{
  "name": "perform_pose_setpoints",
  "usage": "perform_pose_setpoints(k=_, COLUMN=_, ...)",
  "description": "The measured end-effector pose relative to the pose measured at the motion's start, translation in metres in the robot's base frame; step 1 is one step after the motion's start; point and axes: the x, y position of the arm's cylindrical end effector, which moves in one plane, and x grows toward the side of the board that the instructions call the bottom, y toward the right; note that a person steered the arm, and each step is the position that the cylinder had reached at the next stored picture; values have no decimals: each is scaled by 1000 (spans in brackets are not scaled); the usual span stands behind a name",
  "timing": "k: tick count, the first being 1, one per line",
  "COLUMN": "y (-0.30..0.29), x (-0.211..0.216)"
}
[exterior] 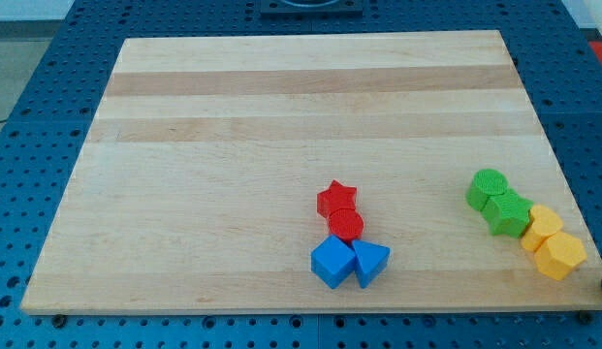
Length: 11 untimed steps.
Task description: Separate the green blocks and yellow blocks from each other
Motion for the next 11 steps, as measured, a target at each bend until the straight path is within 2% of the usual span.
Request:
perform_pose_setpoints(k=4, y=-40, x=-19)
perform_pose_setpoints(k=6, y=-34, x=-47)
perform_pose_setpoints(k=7, y=-50, x=-52)
perform_pose_setpoints(k=8, y=-66, x=-68)
perform_pose_setpoints(k=10, y=-73, x=-133)
perform_pose_setpoints(k=11, y=-92, x=-118)
